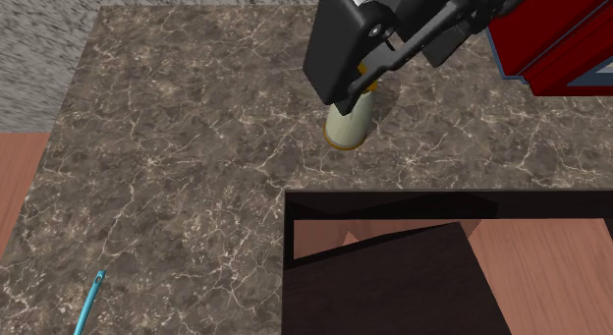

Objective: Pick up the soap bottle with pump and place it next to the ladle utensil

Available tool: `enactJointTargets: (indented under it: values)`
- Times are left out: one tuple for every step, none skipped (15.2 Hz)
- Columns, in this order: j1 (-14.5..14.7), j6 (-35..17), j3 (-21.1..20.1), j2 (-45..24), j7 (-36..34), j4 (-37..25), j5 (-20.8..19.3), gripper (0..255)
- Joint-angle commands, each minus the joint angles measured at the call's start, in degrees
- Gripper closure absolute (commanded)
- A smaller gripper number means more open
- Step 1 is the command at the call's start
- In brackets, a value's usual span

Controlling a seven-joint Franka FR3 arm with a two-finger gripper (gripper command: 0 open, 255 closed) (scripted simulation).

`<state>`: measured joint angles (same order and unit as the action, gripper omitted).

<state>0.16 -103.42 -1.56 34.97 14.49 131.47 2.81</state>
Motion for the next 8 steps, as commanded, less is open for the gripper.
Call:
enactJointTargets:
  values:
    - [-0.30, -2.95, 0.85, -2.88, 1.98, 0.19, -0.89, 0]
    - [-0.42, -4.41, 1.19, -4.61, 2.82, 0.00, -1.26, 0]
    - [-0.53, -5.84, 1.52, -6.38, 3.64, -0.26, -1.63, 0]
    - [-0.64, -7.24, 1.84, -8.19, 4.45, -0.61, -1.98, 0]
    - [-0.76, -8.60, 2.15, -10.04, 5.25, -1.03, -2.30, 0]
    - [-0.86, -9.92, 2.45, -11.92, 6.03, -1.53, -2.62, 0]
    - [-0.97, -11.20, 2.75, -13.84, 6.80, -2.11, -2.92, 0]
    - [-1.07, -12.44, 3.03, -15.79, 7.56, -2.77, -3.20, 0]
